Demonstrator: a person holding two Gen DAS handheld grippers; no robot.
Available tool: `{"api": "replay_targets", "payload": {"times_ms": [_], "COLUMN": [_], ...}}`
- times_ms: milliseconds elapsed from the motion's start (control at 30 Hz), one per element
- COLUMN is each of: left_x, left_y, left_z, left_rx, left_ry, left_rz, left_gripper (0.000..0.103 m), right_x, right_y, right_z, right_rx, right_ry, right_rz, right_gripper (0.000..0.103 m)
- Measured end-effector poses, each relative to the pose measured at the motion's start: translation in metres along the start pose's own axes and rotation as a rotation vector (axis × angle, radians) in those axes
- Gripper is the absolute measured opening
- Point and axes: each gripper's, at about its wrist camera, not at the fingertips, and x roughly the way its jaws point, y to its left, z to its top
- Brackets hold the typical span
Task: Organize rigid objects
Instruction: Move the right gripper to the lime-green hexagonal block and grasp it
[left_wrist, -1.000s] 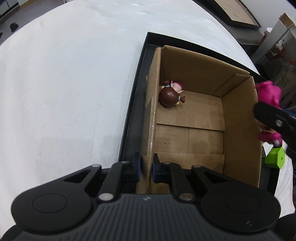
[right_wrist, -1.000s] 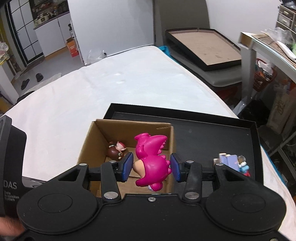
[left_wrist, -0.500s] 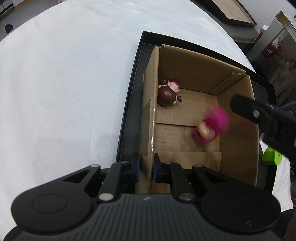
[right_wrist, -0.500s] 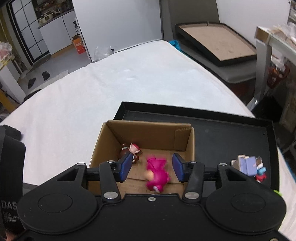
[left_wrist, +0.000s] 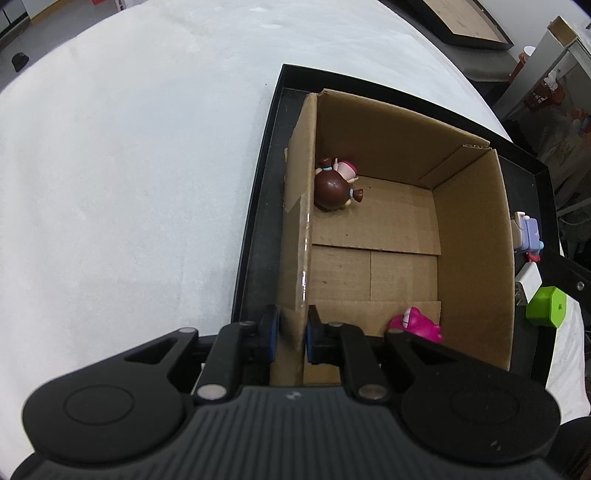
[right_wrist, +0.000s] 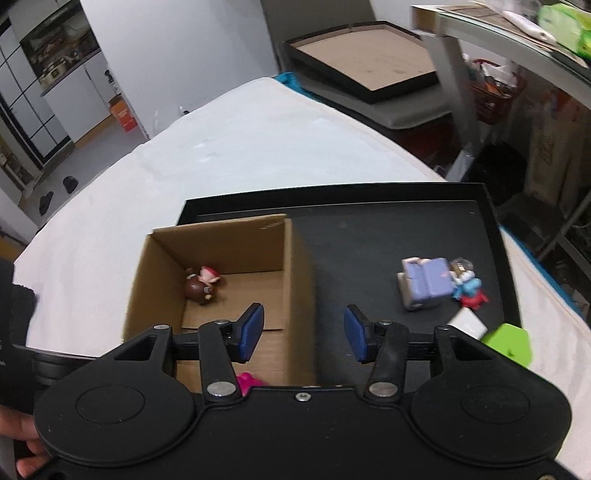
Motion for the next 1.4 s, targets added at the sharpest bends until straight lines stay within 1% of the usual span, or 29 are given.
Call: {"api": "replay_targets", "payload": {"times_ms": [67, 100, 167, 300, 333, 400, 467, 533, 567, 600, 667, 767, 867, 1033, 1200, 1400], "left_x": [-0.002, -0.003, -0.005, -0.008, -0.009, -0.012, -0.015, -0.018, -0.019, -0.02, -0.022, -0.022, -0.022, -0.022, -0.026, -0.029], "left_y": [-0.001, -0.002, -0.004, -0.011, -0.012, -0.014, -0.017, -0.02, -0.021, -0.023, -0.026, -0.03, -0.034, -0.042, -0.053, -0.064], "left_z": [0.0, 0.0, 0.0, 0.0, 0.0, 0.0, -0.001, -0.002, -0.002, -0.003, -0.003, -0.005, -0.007, -0.012, -0.015, -0.016], "left_rx": [0.004, 0.029, 0.049, 0.069, 0.073, 0.075, 0.074, 0.079, 0.083, 0.087, 0.09, 0.086, 0.091, 0.093, 0.113, 0.136], "left_ry": [-0.002, -0.026, -0.042, -0.046, -0.049, -0.06, -0.071, -0.081, -0.082, -0.083, -0.082, -0.072, -0.068, -0.06, -0.06, -0.058], "left_rz": [0.012, 0.015, 0.026, 0.057, 0.063, 0.082, 0.102, 0.117, 0.124, 0.128, 0.135, 0.139, 0.164, 0.193, 0.203, 0.237], "left_gripper": [0.013, 0.014, 0.014, 0.015, 0.019, 0.027, 0.041, 0.049, 0.054, 0.056, 0.067, 0.076, 0.082, 0.084, 0.084, 0.084], "right_x": [-0.002, -0.002, -0.002, -0.001, -0.001, -0.001, -0.001, -0.001, -0.002, -0.002, -0.003, -0.002, -0.001, 0.005, 0.016, 0.03], "right_y": [-0.008, -0.011, -0.016, -0.024, -0.027, -0.034, -0.041, -0.049, -0.052, -0.056, -0.065, -0.077, -0.091, -0.113, -0.128, -0.14], "right_z": [-0.002, -0.004, -0.006, -0.01, -0.011, -0.013, -0.014, -0.016, -0.017, -0.017, -0.019, -0.02, -0.022, -0.025, -0.027, -0.031], "right_rx": [0.014, 0.021, 0.032, 0.051, 0.06, 0.079, 0.092, 0.105, 0.11, 0.114, 0.117, 0.119, 0.125, 0.135, 0.146, 0.167], "right_ry": [0.002, 0.004, 0.009, 0.016, 0.019, 0.025, 0.028, 0.032, 0.032, 0.031, 0.03, 0.039, 0.049, 0.069, 0.096, 0.108], "right_rz": [-0.004, -0.005, -0.01, -0.019, -0.02, -0.028, -0.041, -0.055, -0.061, -0.068, -0.085, -0.105, -0.111, -0.153, -0.202, -0.201], "right_gripper": [0.049, 0.049, 0.049, 0.049, 0.049, 0.055, 0.056, 0.059, 0.064, 0.07, 0.078, 0.086, 0.089, 0.094, 0.098, 0.098]}}
